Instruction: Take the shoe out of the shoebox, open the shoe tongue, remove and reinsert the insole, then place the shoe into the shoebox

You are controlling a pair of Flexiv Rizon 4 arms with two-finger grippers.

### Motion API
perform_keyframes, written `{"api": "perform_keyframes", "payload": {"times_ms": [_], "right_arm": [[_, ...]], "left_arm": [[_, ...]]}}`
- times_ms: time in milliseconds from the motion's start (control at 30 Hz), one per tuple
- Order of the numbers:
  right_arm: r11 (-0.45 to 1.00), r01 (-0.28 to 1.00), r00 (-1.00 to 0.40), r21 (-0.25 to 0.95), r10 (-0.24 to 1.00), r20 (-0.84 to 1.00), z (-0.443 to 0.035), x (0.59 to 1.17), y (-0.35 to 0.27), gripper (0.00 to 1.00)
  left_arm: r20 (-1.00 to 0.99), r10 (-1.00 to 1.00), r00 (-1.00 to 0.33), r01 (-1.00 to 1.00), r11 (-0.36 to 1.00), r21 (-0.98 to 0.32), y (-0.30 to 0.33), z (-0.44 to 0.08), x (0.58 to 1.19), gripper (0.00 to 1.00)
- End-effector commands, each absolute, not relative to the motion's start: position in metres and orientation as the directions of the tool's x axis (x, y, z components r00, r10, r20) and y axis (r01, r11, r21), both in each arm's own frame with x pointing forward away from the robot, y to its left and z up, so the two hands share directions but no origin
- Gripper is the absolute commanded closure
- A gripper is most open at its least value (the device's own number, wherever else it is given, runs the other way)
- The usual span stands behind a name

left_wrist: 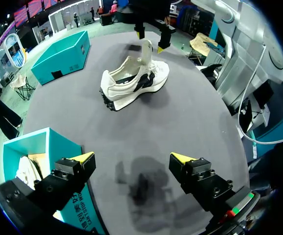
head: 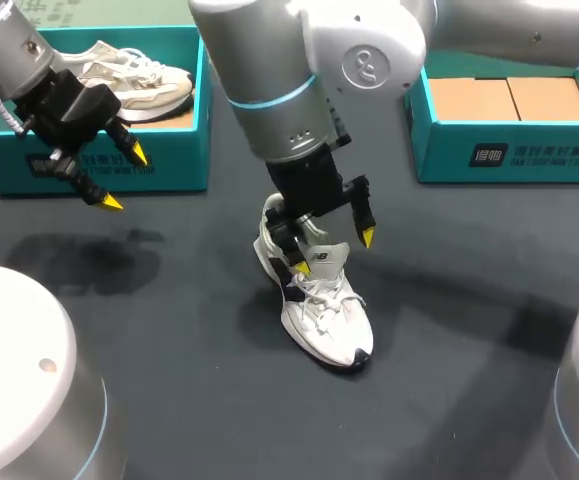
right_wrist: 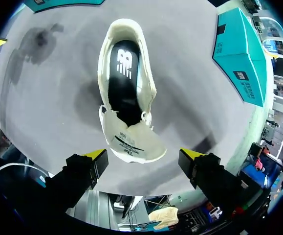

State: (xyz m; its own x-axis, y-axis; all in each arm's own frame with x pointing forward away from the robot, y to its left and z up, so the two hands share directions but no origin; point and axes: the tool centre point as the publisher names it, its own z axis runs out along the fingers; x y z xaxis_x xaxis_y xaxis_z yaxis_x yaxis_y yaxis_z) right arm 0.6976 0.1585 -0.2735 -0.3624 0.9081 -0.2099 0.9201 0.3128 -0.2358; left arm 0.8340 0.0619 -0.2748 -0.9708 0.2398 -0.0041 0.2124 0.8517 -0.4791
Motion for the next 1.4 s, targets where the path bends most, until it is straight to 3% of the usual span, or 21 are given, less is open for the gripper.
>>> {"api": "perform_keyframes", "payload": {"times_ms": [33, 533, 600, 633, 800, 967, 1233, 1333, 1400], "right_arm": [[0.306, 0.924, -0.353, -0.231, 0.913, -0.204, -0.266, 0.693, 0.154, 0.00], [0.314, 0.928, -0.340, -0.200, 0.934, -0.113, -0.290, 0.662, 0.164, 0.00], [0.315, 0.929, -0.339, -0.195, 0.935, -0.104, -0.294, 0.662, 0.166, 0.33], [0.312, 0.930, -0.334, -0.192, 0.937, -0.097, -0.296, 0.662, 0.167, 0.36], [0.289, 0.939, -0.307, -0.184, 0.949, -0.077, -0.306, 0.661, 0.163, 0.44], [0.289, 0.943, -0.301, -0.165, 0.952, -0.057, -0.315, 0.665, 0.162, 0.38], [0.371, 0.920, -0.377, -0.125, 0.926, -0.024, -0.327, 0.696, 0.173, 0.37], [0.418, 0.901, -0.423, -0.118, 0.906, -0.017, -0.328, 0.709, 0.182, 0.40], [0.439, 0.891, -0.443, -0.116, 0.896, -0.009, -0.329, 0.716, 0.186, 0.51]], "left_arm": [[-0.004, 0.240, -0.971, 0.213, 0.853, -0.477, 0.062, -0.275, 0.834, 0.00], [-0.004, 0.240, -0.971, 0.213, 0.853, -0.477, 0.062, -0.275, 0.834, 0.00], [-0.004, 0.240, -0.971, 0.213, 0.853, -0.477, 0.062, -0.275, 0.834, 0.00], [-0.004, 0.240, -0.971, 0.213, 0.853, -0.477, 0.062, -0.275, 0.834, 0.00], [-0.004, 0.240, -0.971, 0.213, 0.853, -0.477, 0.062, -0.275, 0.834, 0.00], [-0.004, 0.240, -0.971, 0.213, 0.853, -0.477, 0.062, -0.275, 0.834, 0.00], [-0.004, 0.240, -0.971, 0.213, 0.853, -0.477, 0.062, -0.275, 0.834, 0.00], [-0.004, 0.240, -0.971, 0.213, 0.853, -0.477, 0.062, -0.275, 0.834, 0.00], [-0.004, 0.240, -0.971, 0.213, 0.853, -0.477, 0.062, -0.275, 0.834, 0.00]]}}
